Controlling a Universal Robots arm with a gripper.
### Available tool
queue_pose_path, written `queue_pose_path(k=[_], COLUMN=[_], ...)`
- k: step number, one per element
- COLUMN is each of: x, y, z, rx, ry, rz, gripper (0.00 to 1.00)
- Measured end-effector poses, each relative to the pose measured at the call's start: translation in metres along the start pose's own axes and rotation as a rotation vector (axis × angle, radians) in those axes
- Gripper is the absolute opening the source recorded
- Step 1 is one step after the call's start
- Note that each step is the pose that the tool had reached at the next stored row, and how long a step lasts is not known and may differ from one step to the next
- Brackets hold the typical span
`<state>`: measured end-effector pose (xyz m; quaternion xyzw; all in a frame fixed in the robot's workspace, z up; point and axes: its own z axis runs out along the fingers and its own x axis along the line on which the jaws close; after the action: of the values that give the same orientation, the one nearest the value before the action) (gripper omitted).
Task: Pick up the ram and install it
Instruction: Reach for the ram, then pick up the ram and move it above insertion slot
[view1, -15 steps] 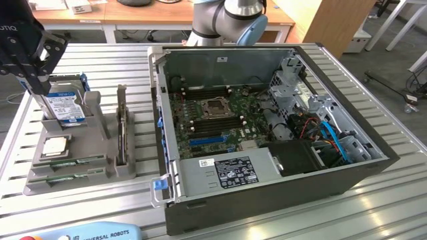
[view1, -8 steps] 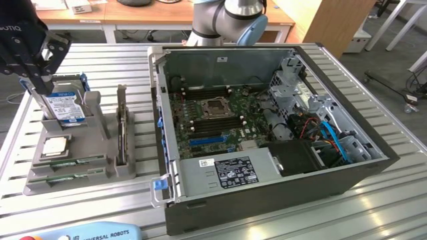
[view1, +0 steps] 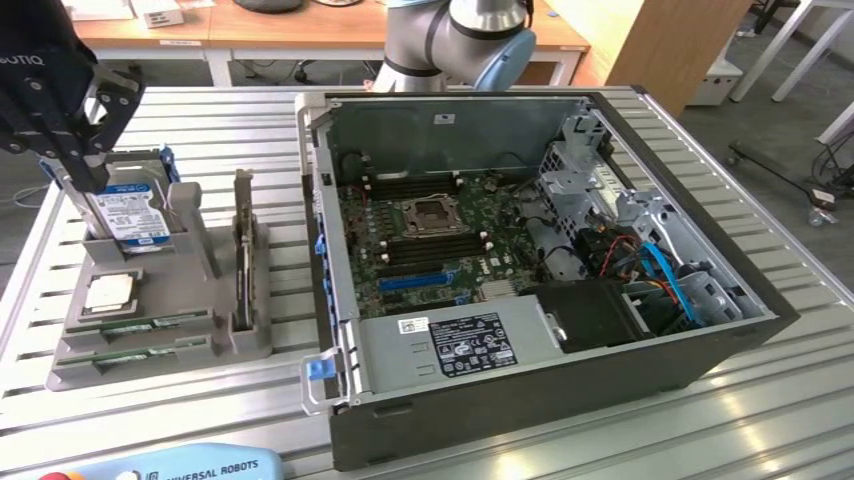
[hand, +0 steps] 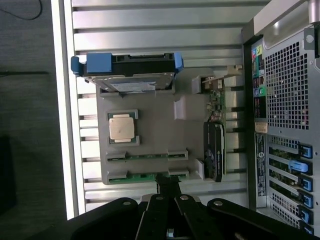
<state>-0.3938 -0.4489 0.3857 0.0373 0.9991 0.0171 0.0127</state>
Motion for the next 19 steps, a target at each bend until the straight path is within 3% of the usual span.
queue_pose_path(k=[19], x=[-0.0001], y=[-0.0025], z=[0.0000], rx=[-0.0002], ry=[0.0006], rz=[-0.015], gripper=[0.10])
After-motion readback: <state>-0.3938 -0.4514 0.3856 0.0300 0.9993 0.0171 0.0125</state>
